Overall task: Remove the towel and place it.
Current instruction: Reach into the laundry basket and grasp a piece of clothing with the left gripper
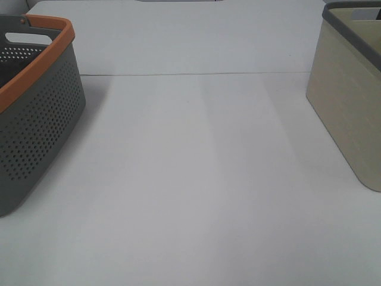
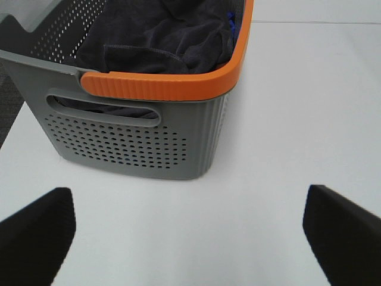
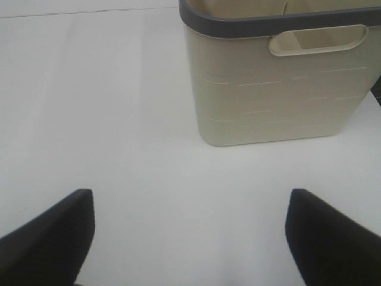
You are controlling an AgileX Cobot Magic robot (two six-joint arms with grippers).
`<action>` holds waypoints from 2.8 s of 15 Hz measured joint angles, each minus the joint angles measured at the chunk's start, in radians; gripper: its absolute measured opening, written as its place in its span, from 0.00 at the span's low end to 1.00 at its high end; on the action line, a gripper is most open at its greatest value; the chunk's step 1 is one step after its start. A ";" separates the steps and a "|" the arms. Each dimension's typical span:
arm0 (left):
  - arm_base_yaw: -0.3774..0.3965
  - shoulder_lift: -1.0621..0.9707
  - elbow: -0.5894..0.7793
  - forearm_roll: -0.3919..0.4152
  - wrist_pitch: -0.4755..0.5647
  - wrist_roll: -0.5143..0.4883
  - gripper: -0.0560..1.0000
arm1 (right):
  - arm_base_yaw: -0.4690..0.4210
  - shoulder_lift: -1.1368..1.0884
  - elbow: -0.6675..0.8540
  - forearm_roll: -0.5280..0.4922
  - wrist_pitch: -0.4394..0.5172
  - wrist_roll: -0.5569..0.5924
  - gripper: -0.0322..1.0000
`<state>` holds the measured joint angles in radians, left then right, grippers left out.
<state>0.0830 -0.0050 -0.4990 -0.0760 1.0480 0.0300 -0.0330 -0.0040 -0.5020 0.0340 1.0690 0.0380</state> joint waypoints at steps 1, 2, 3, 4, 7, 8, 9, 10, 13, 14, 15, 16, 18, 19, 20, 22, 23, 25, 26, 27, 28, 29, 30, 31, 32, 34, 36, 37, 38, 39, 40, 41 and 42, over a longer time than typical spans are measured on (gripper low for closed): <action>0.000 0.000 0.000 0.000 0.000 0.000 0.98 | 0.000 0.000 0.000 0.000 0.000 0.000 0.78; 0.000 0.000 0.000 0.000 0.000 0.000 0.98 | 0.000 0.000 0.000 0.000 0.000 0.000 0.78; 0.000 0.000 0.000 0.000 0.000 0.000 0.98 | 0.000 0.000 0.000 0.000 0.000 0.000 0.78; 0.000 0.000 0.000 0.000 0.000 0.000 0.98 | 0.000 0.000 0.000 0.000 0.000 0.000 0.78; 0.000 0.000 0.000 0.000 0.000 0.000 0.98 | 0.000 0.000 0.000 0.000 0.000 0.000 0.78; 0.000 0.000 0.000 0.000 0.000 0.000 0.98 | 0.000 0.000 0.000 0.000 0.000 0.000 0.78; 0.000 0.000 0.000 0.000 0.000 0.000 0.98 | 0.000 0.000 0.000 0.000 0.000 0.000 0.78; 0.000 0.000 0.000 0.000 0.000 0.000 0.98 | 0.000 0.000 0.000 0.000 0.000 0.000 0.78; 0.000 0.000 0.000 0.000 0.000 0.000 0.98 | 0.000 0.000 0.000 0.000 0.000 0.000 0.78; 0.000 0.000 0.000 0.000 0.000 0.000 0.98 | 0.000 0.000 0.000 0.000 0.000 0.000 0.78; 0.000 0.000 0.000 0.000 0.000 0.001 0.98 | 0.000 0.000 0.000 0.000 0.000 0.000 0.78; 0.000 0.000 0.000 0.000 0.000 0.001 0.98 | 0.000 0.000 0.000 0.000 0.000 0.000 0.78; 0.000 0.000 0.000 0.000 0.000 0.001 0.98 | 0.000 0.000 0.000 0.000 0.000 0.000 0.78; 0.000 0.000 0.000 0.000 0.000 0.001 0.98 | 0.000 0.000 0.000 0.000 0.000 0.000 0.78; 0.000 0.000 0.000 0.000 0.000 0.001 0.98 | 0.000 0.000 0.000 0.000 0.000 0.000 0.78; 0.000 0.000 0.000 0.000 0.000 0.001 0.98 | 0.000 0.000 0.000 0.000 0.000 0.000 0.78; 0.000 0.000 0.000 0.000 0.000 0.001 0.98 | 0.000 0.000 0.000 0.000 0.000 0.000 0.78; 0.000 0.000 0.000 0.000 0.000 0.001 0.98 | 0.000 0.000 0.000 0.000 0.000 0.000 0.78; 0.000 0.000 0.000 0.000 0.000 0.001 0.98 | 0.000 0.000 0.000 0.000 0.000 0.000 0.78; 0.000 0.000 0.000 0.000 0.000 0.001 0.98 | 0.000 0.000 0.000 0.000 0.000 0.000 0.78; 0.000 0.000 0.000 0.000 0.000 0.001 0.98 | 0.000 0.000 0.000 0.000 0.000 0.000 0.78; 0.000 0.000 -0.001 0.000 0.005 0.001 0.98 | 0.000 0.000 0.000 0.000 0.000 0.000 0.78; 0.000 0.013 -0.020 0.000 0.029 0.003 0.98 | 0.000 0.000 0.000 0.000 0.000 0.000 0.78; 0.000 0.060 -0.063 0.002 0.056 0.007 0.98 | 0.000 0.000 0.000 0.000 0.000 0.000 0.78; 0.000 0.136 -0.119 0.003 0.091 0.031 0.98 | 0.000 0.000 0.000 0.000 0.000 0.000 0.78; 0.000 0.261 -0.207 0.005 0.146 0.086 0.98 | 0.000 0.000 0.000 0.000 0.000 0.000 0.78; 0.000 0.478 -0.353 0.006 0.168 0.147 0.98 | 0.000 0.000 0.000 0.000 0.000 0.000 0.78; 0.000 0.571 -0.428 0.006 0.168 0.176 0.98 | 0.000 0.000 0.000 0.000 0.000 0.000 0.78; 0.000 0.751 -0.559 0.010 0.168 0.257 0.98 | 0.000 0.000 0.000 0.000 0.000 0.000 0.78; 0.000 0.847 -0.627 0.018 0.168 0.300 0.98 | 0.000 0.000 0.000 0.000 0.000 0.000 0.78; 0.000 0.895 -0.661 0.020 0.168 0.323 0.98 | 0.000 0.000 0.000 0.000 0.000 0.000 0.78; 0.000 0.980 -0.723 0.023 0.168 0.364 0.98 | 0.000 0.000 0.000 0.000 0.000 0.000 0.78; 0.000 1.078 -0.796 0.023 0.168 0.409 0.98 | 0.000 0.000 0.000 0.000 0.000 0.000 0.78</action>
<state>0.0830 1.0730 -1.2950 -0.0530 1.2160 0.4390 -0.0330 -0.0040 -0.5020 0.0340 1.0690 0.0380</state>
